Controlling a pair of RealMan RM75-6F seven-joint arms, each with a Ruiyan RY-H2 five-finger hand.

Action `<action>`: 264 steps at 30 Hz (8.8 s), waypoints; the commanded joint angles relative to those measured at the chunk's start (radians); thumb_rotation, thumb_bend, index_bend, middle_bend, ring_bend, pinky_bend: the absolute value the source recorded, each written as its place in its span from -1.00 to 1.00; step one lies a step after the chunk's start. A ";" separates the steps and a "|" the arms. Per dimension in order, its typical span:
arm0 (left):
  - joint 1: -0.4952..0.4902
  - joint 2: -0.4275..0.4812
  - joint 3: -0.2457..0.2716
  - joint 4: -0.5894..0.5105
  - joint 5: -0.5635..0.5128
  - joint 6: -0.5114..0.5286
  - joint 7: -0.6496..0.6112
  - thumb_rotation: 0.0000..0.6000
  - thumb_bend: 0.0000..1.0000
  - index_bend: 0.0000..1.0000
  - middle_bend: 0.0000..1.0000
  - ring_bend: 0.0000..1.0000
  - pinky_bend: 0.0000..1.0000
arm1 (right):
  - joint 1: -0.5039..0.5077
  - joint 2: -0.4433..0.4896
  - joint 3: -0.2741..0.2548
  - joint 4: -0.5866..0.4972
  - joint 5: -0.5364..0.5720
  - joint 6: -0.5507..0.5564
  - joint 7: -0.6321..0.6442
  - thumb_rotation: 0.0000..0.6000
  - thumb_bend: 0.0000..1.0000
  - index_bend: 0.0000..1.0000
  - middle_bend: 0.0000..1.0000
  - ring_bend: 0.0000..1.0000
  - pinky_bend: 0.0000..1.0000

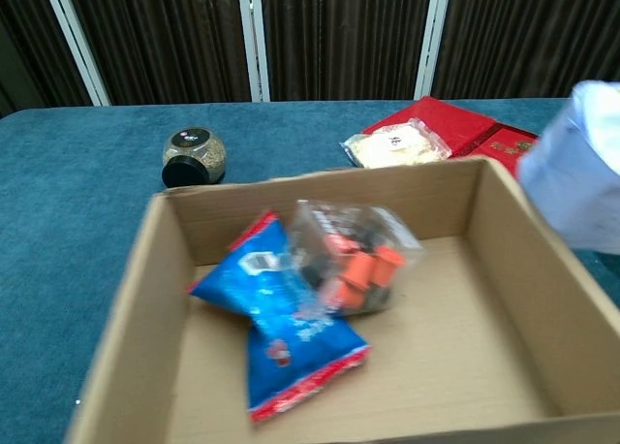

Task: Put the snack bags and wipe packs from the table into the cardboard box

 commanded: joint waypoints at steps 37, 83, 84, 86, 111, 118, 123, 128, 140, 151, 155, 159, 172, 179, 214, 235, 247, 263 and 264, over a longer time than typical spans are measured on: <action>0.024 0.013 -0.048 0.023 0.016 -0.006 -0.057 1.00 -1.00 -1.00 -1.00 -1.00 -1.00 | 0.221 -0.342 0.013 -0.372 0.222 0.026 -0.525 1.00 -0.76 0.40 0.30 0.27 0.45; 0.037 0.018 -0.069 0.030 0.016 -0.014 -0.076 1.00 -1.00 -1.00 -1.00 -1.00 -1.00 | 0.301 -0.155 0.203 -0.294 0.513 0.224 -0.570 1.00 -0.93 -1.00 -1.00 -1.00 -0.70; 0.037 0.018 -0.069 0.030 0.015 -0.014 -0.075 1.00 -1.00 -1.00 -1.00 -1.00 -1.00 | 0.300 -0.136 0.208 -0.276 0.530 0.210 -0.553 1.00 -0.93 -1.00 -1.00 -1.00 -0.70; 0.036 0.016 -0.070 0.032 0.012 -0.018 -0.073 1.00 -1.00 -1.00 -1.00 -1.00 -1.00 | 0.295 -0.082 0.215 -0.217 0.580 0.148 -0.490 1.00 -0.93 -1.00 -1.00 -1.00 -0.70; 0.020 -0.011 -0.080 0.051 -0.027 -0.056 -0.041 1.00 -1.00 -1.00 -1.00 -1.00 -1.00 | 0.376 -0.274 0.036 0.609 0.697 -0.472 -0.149 1.00 -0.94 -1.00 -1.00 -1.00 -0.78; 0.015 -0.015 -0.082 0.060 -0.044 -0.072 -0.043 1.00 -1.00 -1.00 -1.00 -1.00 -1.00 | 0.384 -0.346 0.024 0.757 0.584 -0.582 -0.029 1.00 -0.94 -1.00 -1.00 -1.00 -0.87; 0.013 -0.018 -0.084 0.066 -0.052 -0.079 -0.046 1.00 -1.00 -1.00 -1.00 -1.00 -1.00 | 0.391 -0.380 0.013 0.840 0.479 -0.649 0.045 1.00 -0.95 -1.00 -1.00 -1.00 -0.92; 0.011 -0.020 -0.084 0.069 -0.056 -0.083 -0.048 1.00 -1.00 -1.00 -1.00 -1.00 -1.00 | 0.383 -0.415 0.001 0.912 0.369 -0.702 0.143 1.00 -0.95 -1.00 -1.00 -1.00 -0.93; 0.007 -0.030 -0.083 0.065 -0.062 -0.089 -0.029 1.00 -1.00 -1.00 -1.00 -1.00 -1.00 | 0.339 -0.548 -0.026 1.141 0.169 -0.656 0.333 1.00 -0.95 -0.69 -0.79 -0.88 -0.83; 0.006 -0.038 -0.078 0.057 -0.059 -0.091 -0.016 1.00 -1.00 -1.00 -1.00 -1.00 -1.00 | 0.321 -0.652 -0.028 1.333 0.104 -0.621 0.465 1.00 -0.80 0.41 0.33 0.30 0.43; 0.007 -0.038 -0.078 0.055 -0.057 -0.087 -0.014 1.00 -1.00 -1.00 -1.00 -1.00 -1.00 | 0.313 -0.660 -0.037 1.350 0.056 -0.574 0.519 1.00 -0.74 0.53 0.44 0.42 0.54; 0.007 -0.038 -0.078 0.054 -0.053 -0.085 -0.015 1.00 -1.00 -1.00 -1.00 -1.00 -1.00 | 0.317 -0.638 -0.030 1.317 0.025 -0.524 0.556 1.00 -0.72 0.56 0.47 0.45 0.57; 0.011 -0.030 -0.076 0.062 -0.043 -0.079 -0.042 1.00 -1.00 -1.00 -1.00 -1.00 -1.00 | 0.325 -0.413 0.069 0.935 0.037 -0.332 0.449 1.00 -0.71 0.57 0.47 0.45 0.57; 0.013 -0.026 -0.073 0.062 -0.033 -0.076 -0.054 1.00 -1.00 -1.00 -1.00 -1.00 -1.00 | 0.325 -0.273 0.132 0.659 0.079 -0.261 0.331 1.00 -0.71 0.57 0.47 0.45 0.57; 0.011 -0.020 -0.062 0.080 -0.026 -0.097 -0.080 1.00 -1.00 -1.00 -1.00 -1.00 -1.00 | 0.401 -0.133 0.140 -0.182 -0.062 -0.184 -0.017 1.00 -0.71 0.56 0.47 0.45 0.57; 0.010 -0.015 -0.064 0.091 -0.039 -0.107 -0.102 1.00 -1.00 -1.00 -1.00 -1.00 -1.00 | 0.510 -0.267 0.103 -0.225 0.178 -0.217 -0.301 1.00 -1.00 -1.00 -1.00 -1.00 -0.72; 0.012 -0.013 -0.064 0.089 -0.040 -0.106 -0.108 1.00 -1.00 -1.00 -1.00 -1.00 -1.00 | 0.517 -0.222 0.111 -0.248 0.273 -0.088 -0.445 1.00 -1.00 -1.00 -1.00 -1.00 -0.74; 0.027 -0.036 -0.071 0.105 -0.036 -0.066 -0.102 1.00 -1.00 -1.00 -1.00 -1.00 -1.00 | 0.219 -0.071 0.015 0.024 0.255 0.101 -0.064 1.00 -1.00 -1.00 -1.00 -1.00 -0.83; 0.030 -0.044 -0.072 0.112 -0.034 -0.057 -0.097 1.00 -1.00 -1.00 -1.00 -1.00 -1.00 | 0.184 -0.077 -0.003 0.051 0.242 0.119 -0.021 1.00 -1.00 -1.00 -1.00 -1.00 -0.84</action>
